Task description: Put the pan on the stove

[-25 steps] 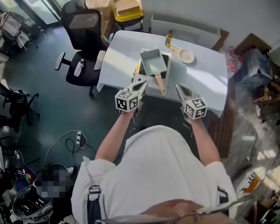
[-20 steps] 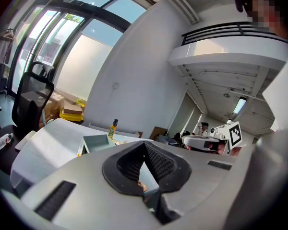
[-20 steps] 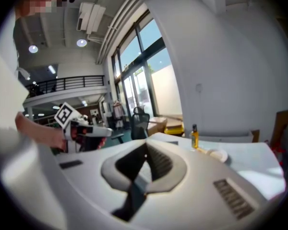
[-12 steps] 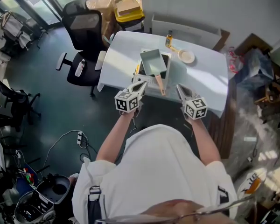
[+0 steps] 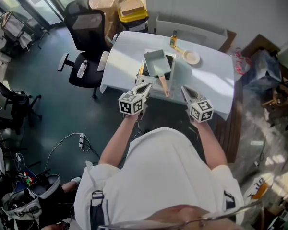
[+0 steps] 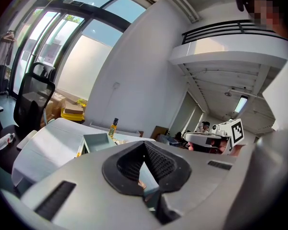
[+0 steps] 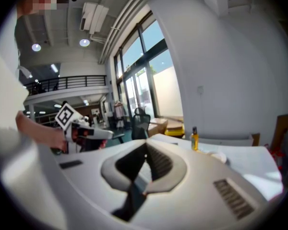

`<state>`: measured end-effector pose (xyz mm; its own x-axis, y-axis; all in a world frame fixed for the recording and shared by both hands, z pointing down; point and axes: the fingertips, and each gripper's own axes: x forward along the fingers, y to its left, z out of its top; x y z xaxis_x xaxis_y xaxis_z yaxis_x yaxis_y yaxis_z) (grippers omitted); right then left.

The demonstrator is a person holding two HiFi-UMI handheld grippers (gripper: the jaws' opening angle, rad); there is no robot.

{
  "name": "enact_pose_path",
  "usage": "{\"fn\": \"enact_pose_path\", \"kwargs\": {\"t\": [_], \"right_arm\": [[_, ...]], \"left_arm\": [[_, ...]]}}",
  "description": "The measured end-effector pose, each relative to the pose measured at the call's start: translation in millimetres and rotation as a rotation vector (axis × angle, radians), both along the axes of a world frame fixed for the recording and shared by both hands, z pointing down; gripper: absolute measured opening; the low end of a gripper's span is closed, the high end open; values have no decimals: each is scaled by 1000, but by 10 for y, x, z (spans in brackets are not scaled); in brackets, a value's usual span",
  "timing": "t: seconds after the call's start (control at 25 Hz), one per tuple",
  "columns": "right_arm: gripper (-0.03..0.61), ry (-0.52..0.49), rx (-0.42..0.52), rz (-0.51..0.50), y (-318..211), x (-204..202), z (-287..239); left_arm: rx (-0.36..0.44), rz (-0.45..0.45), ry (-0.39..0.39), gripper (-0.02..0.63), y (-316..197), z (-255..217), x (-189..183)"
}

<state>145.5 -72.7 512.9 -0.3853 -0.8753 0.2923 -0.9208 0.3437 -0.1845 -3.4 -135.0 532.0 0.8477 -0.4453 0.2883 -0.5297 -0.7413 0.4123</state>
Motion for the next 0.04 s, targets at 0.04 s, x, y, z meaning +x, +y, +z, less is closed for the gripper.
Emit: {"fn": "enact_pose_path", "kwargs": {"t": [0.04], "right_arm": [[32,2,1,-2,-9,-1,-15]], "left_arm": [[3,0,-4,29,-9,-6,-4]]}}
